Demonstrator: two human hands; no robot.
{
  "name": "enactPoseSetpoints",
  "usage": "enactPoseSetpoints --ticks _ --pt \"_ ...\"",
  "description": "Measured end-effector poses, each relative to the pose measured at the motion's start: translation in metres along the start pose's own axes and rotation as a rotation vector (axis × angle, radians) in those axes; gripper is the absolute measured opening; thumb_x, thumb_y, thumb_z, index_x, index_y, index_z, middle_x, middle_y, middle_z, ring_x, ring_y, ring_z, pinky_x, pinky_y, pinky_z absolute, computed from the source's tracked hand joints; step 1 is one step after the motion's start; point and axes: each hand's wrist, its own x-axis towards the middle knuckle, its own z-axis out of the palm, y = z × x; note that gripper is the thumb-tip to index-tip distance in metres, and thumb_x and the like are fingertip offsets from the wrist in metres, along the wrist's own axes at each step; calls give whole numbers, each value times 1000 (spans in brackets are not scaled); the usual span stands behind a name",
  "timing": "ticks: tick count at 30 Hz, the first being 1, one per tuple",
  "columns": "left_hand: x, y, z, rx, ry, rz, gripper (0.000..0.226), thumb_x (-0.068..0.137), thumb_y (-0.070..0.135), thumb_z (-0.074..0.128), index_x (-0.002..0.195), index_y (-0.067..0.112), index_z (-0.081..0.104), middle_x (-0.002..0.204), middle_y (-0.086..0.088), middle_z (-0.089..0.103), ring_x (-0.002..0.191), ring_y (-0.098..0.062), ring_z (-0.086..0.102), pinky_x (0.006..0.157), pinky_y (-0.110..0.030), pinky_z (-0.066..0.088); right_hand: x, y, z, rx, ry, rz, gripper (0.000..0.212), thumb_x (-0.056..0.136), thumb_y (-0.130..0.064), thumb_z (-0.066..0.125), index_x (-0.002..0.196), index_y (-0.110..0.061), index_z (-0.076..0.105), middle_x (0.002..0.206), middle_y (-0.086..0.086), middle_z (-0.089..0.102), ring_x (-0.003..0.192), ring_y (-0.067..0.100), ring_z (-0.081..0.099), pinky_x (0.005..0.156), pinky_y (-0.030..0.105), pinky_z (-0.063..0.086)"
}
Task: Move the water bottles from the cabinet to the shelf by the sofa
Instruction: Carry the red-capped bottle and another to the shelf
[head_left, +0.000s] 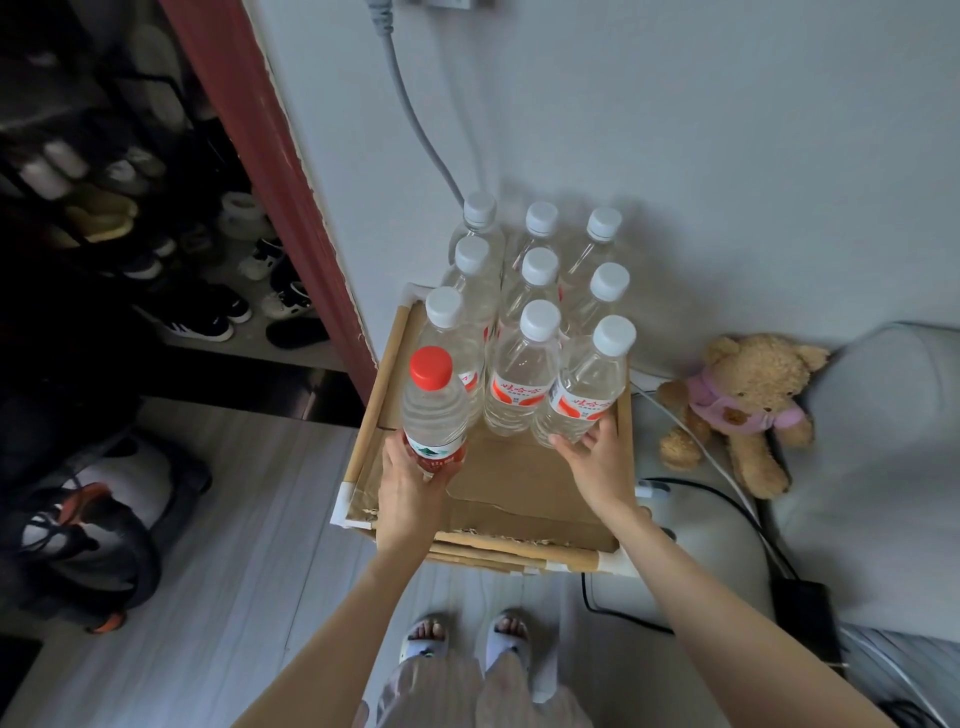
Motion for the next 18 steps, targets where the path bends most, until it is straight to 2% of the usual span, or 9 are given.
enactPoseSetpoints --ticks 5,12,18 --pt "1 2 0 -30 -20 11 51 72 28 76 100 30 33 107 0 51 99 -19 51 81 -40 44 0 0 1 9 3 4 60 79 -25 70 129 -20 37 132 1 54 121 16 51 105 38 39" --pt "0 6 1 -23 -5 33 50 72 22 75 103 20 36 103 0 44 93 -16 46 80 -38 43 2 -1 4 32 26 22 63 77 -25 71 129 -25 35 132 0 54 121 16 51 105 43 39" --pt "-1 6 0 -20 -15 44 48 73 17 74 98 23 34 101 3 42 87 -9 45 76 -32 39 3 -3 3 53 22 37 66 76 -21 73 130 -26 35 132 -1 54 121 16 51 106 44 38"
